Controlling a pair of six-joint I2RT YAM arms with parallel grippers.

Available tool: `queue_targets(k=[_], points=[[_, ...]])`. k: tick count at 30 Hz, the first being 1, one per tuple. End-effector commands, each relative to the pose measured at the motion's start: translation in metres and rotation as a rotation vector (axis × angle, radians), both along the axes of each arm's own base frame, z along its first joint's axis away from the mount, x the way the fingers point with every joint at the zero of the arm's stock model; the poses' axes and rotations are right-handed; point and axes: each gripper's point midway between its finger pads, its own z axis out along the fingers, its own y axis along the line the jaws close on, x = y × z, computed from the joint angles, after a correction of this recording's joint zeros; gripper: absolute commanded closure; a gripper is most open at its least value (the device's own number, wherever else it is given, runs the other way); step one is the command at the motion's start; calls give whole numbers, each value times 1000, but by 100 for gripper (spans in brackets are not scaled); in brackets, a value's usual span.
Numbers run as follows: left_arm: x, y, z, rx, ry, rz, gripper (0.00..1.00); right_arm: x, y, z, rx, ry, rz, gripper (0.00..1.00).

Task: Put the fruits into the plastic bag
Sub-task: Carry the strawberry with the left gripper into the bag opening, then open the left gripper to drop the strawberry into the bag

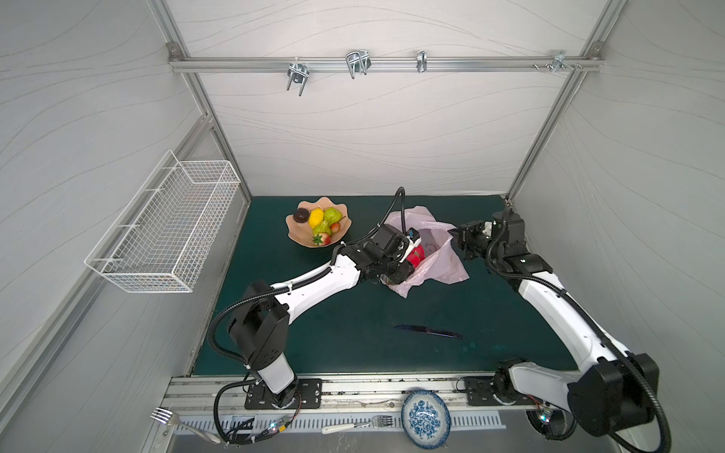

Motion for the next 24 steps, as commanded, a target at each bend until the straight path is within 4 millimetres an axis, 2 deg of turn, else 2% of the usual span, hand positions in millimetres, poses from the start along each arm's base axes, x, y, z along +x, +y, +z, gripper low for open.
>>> queue_targets(k=[1, 4, 8, 11, 17, 21, 24], points=[[12, -12, 1, -54, 4, 56, 78, 2, 4, 9, 6, -10, -5, 100], [27, -15, -10, -27, 17, 89, 78, 1, 7, 10, 5, -12, 2, 100], [53, -17, -16, -15, 21, 130, 77, -1, 10, 11, 4, -16, 9, 100], [64, -24, -15, -39, 38, 110, 73, -3, 13, 13, 2, -20, 12, 100], [50, -55, -12, -111, 92, -50, 61, -5, 10, 9, -11, -10, 2, 100], [31, -73, -16, -141, 167, -139, 43, -5, 10, 8, -14, -9, -2, 100], [24, -77, -17, -155, 206, -155, 32, -4, 8, 9, -18, -11, -10, 100]])
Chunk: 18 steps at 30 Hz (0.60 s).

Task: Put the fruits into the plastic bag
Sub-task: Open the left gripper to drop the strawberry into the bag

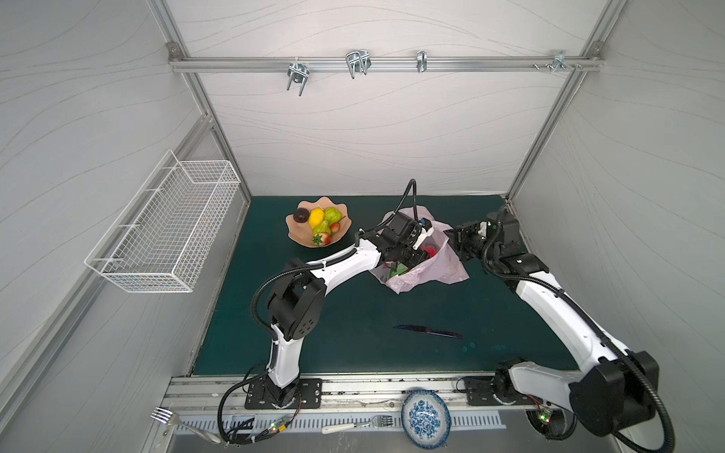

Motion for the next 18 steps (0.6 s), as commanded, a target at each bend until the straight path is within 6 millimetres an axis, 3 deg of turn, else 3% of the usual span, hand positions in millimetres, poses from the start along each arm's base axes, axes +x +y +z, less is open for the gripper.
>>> queue_targets(k=[1, 3, 4, 5, 8, 18], points=[[-10, -12, 10, -52, 43, -55, 29, -1, -2, 12, 2, -15, -18, 100], [-5, -3, 18, -76, 64, -17, 26, 0, -2, 12, 1, -16, -18, 100], [0, 5, 24, -100, 76, 15, 8, 0, -1, 13, 3, -18, -17, 100], [4, 11, 30, -129, 84, 38, 1, 0, -1, 12, 4, -17, -15, 100], [10, 31, 43, -191, 104, 86, 1, 0, 0, 12, 7, -16, -15, 100], [-13, 81, 81, -283, 121, 137, 1, 2, -2, 13, -3, -18, -21, 100]])
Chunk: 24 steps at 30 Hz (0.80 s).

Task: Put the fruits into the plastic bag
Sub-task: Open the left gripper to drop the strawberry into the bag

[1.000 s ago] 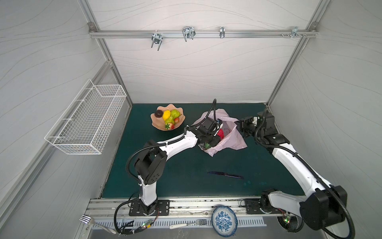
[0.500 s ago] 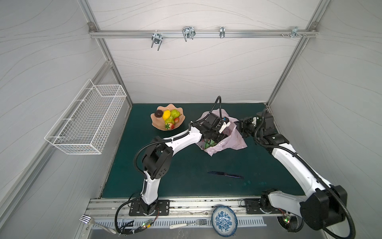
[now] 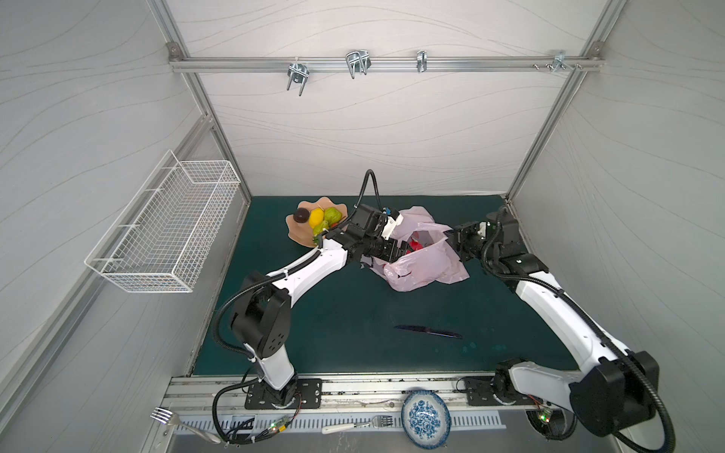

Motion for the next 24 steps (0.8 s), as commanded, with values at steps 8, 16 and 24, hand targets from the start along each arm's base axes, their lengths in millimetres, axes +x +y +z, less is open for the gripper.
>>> queue_targets(k=[8, 16, 24], points=[[-37, -4, 26, -160, 51, -116, 4, 2, -1, 14, -4, -16, -10, 100], [1, 34, 12, -91, 61, 132, 10, -2, -3, 16, -34, -16, 2, 100], [11, 56, 41, -108, -19, 225, 6, -3, -3, 15, -37, -16, 7, 100]])
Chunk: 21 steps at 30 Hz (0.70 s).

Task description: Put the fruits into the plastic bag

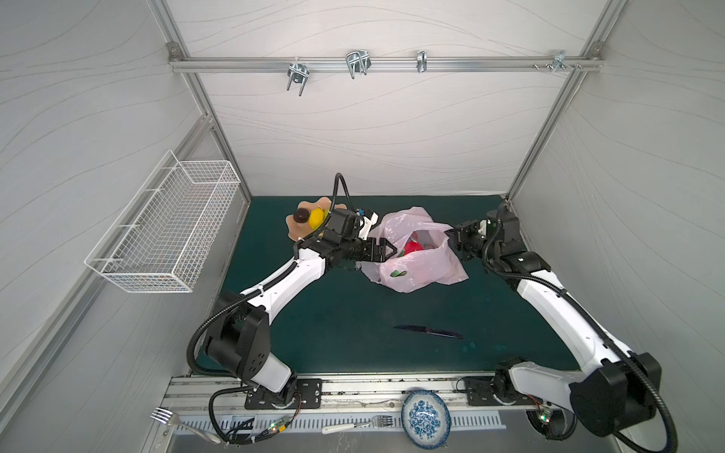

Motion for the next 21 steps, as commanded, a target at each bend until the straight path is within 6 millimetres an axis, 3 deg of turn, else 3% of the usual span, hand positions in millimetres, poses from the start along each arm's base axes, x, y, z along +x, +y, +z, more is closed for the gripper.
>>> queue_targets(k=[1, 5, 9, 16, 21], points=[[9, 4, 35, -43, -89, 45, 6, -1, -1, 9, 5, -10, -8, 100], [5, 5, 50, -90, -89, 39, 6, 0, 0, 9, 6, -9, -4, 100], [-17, -10, 73, -187, -131, -97, 5, 0, -1, 10, 4, -11, -4, 100], [-54, -35, 51, -79, -150, -305, 4, -1, 1, 8, 7, -5, 2, 100], [-55, -45, 26, 26, -142, -351, 4, -2, 0, 9, 7, -5, 0, 100]])
